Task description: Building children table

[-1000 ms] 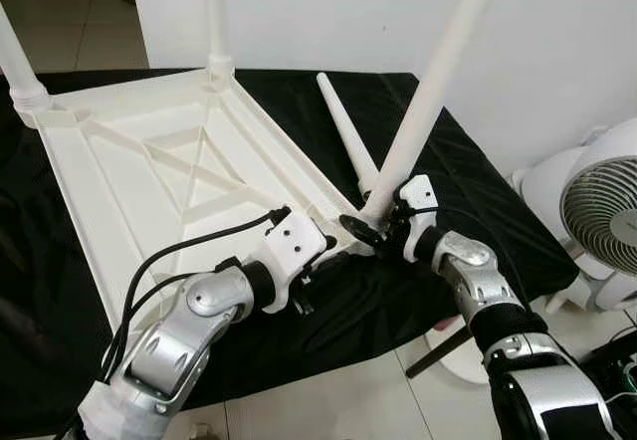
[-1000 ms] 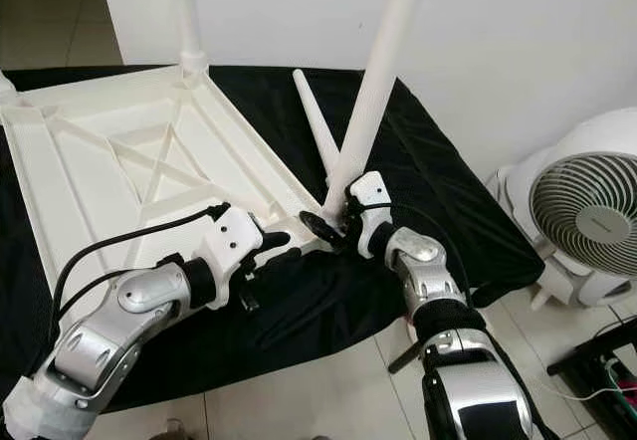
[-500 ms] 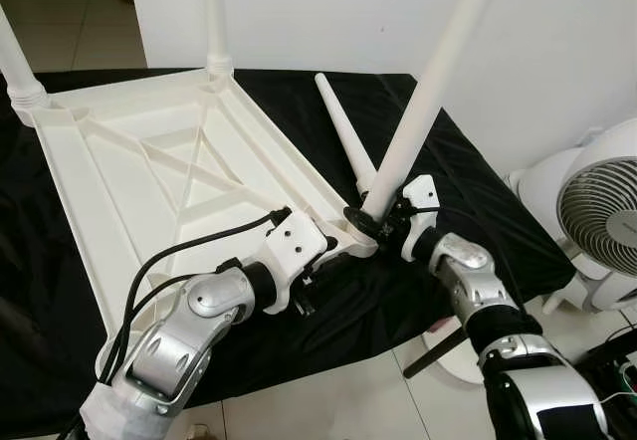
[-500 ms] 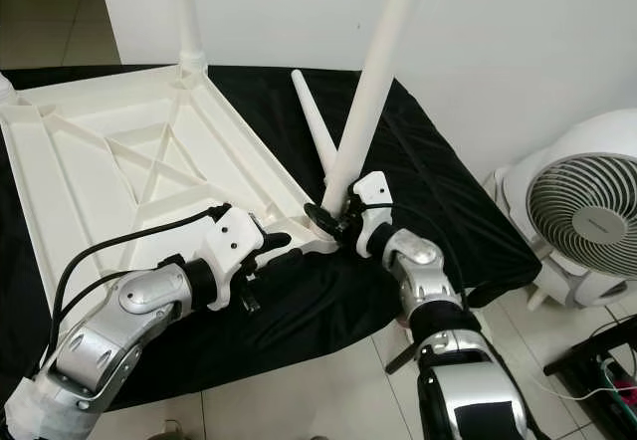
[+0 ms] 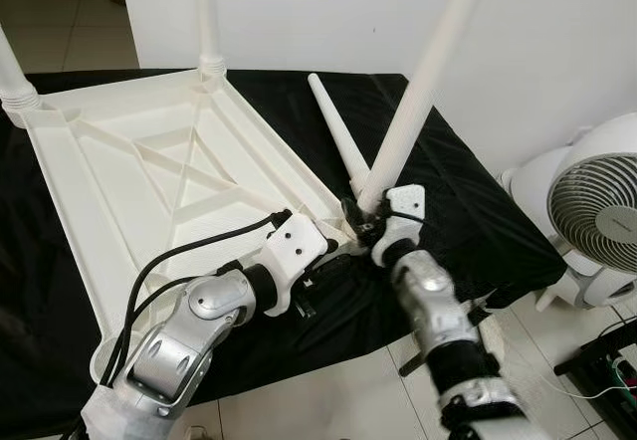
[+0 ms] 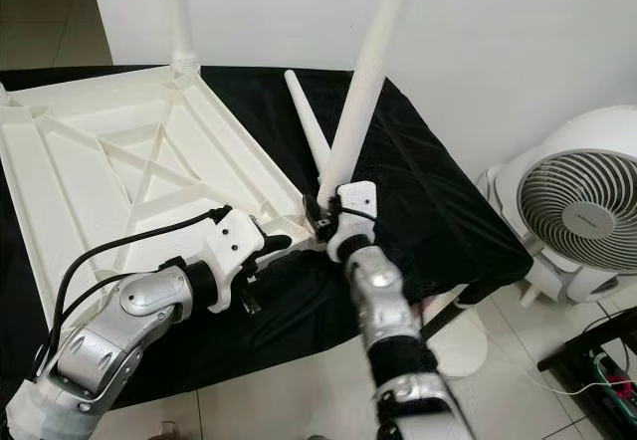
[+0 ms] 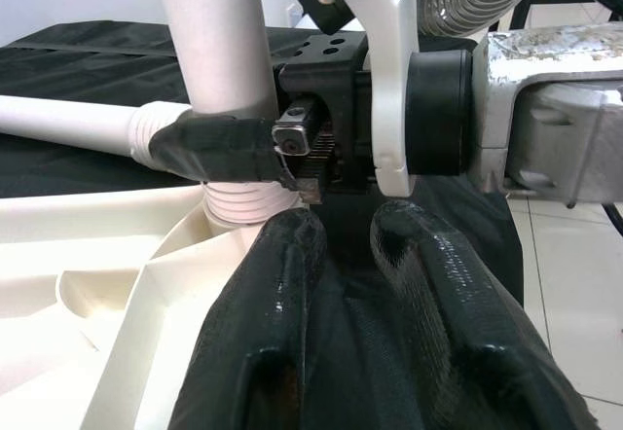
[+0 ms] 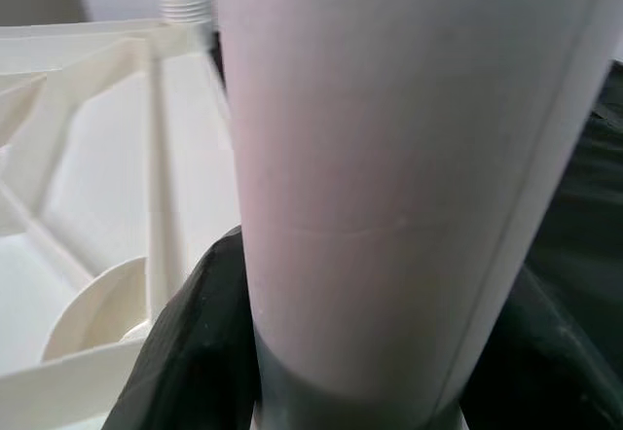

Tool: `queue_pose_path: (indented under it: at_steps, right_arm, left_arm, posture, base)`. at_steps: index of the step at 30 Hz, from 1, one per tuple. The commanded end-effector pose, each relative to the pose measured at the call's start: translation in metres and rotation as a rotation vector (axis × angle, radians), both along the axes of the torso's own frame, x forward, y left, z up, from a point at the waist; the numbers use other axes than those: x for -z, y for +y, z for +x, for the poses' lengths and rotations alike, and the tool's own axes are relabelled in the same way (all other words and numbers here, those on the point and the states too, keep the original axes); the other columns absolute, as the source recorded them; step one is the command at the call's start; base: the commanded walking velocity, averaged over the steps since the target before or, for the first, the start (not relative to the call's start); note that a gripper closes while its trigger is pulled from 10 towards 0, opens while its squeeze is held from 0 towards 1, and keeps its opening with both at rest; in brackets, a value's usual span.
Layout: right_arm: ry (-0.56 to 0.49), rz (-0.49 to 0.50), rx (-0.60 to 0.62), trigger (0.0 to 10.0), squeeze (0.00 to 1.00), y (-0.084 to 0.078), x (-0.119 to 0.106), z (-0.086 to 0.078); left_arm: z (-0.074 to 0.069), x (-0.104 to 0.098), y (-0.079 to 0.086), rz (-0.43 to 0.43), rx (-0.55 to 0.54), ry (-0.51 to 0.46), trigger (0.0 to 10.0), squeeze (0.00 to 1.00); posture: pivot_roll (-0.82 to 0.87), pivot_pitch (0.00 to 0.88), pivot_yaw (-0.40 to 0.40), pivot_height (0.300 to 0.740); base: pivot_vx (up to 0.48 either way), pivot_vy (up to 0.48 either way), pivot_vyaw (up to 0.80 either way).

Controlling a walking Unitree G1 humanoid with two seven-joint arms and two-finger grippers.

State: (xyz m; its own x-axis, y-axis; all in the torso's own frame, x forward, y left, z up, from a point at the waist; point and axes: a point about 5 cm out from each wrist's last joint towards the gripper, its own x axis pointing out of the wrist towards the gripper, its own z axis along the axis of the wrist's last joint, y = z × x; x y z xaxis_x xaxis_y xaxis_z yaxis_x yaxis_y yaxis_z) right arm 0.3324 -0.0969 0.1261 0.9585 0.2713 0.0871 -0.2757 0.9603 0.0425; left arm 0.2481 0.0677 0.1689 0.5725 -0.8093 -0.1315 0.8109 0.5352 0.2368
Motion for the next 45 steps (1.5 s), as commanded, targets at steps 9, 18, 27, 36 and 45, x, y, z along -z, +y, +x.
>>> queue_pose_path:
  at_steps: [9,18,27,36,45]
  right_arm:
    - [0.019,0.004,0.053,10.0,0.94,-0.001,0.001,-0.006]
    - [-0.068,0.048,0.046,10.0,1.00,-0.015,-0.009,-0.022]
    - [-0.087,0.113,-0.028,10.0,0.00,-0.028,-0.014,-0.047]
    - [-0.067,0.083,-0.172,10.0,0.00,-0.048,-0.011,-0.077]
    - [-0.042,0.023,-0.168,10.0,0.00,-0.072,-0.007,-0.086]
  left_arm:
    - [0.002,0.004,-0.001,0.001,-0.036,0.005,10.0,0.00]
    - [0.005,0.004,0.004,-0.006,-0.079,0.003,10.0,0.00]
    - [0.019,0.006,0.016,0.016,-0.198,-0.013,10.0,0.00]
    - [0.036,0.013,0.028,0.079,-0.316,0.008,10.0,0.00]
    - [0.041,0.019,0.033,0.143,-0.348,0.020,10.0,0.00]
  posture:
    - [0.11,0.039,-0.144,0.740]
    - [0.10,0.055,-0.146,0.740]
    - [0.09,0.070,-0.138,0.740]
    - [0.06,0.079,-0.118,0.740]
    - [0.05,0.086,-0.097,0.740]
  base:
    - [0.000,0.000,0.00]
    - [0.000,0.000,0.00]
    - [0.000,0.000,0.00]
    - [0.000,0.000,0.00]
    - [0.000,0.000,0.00]
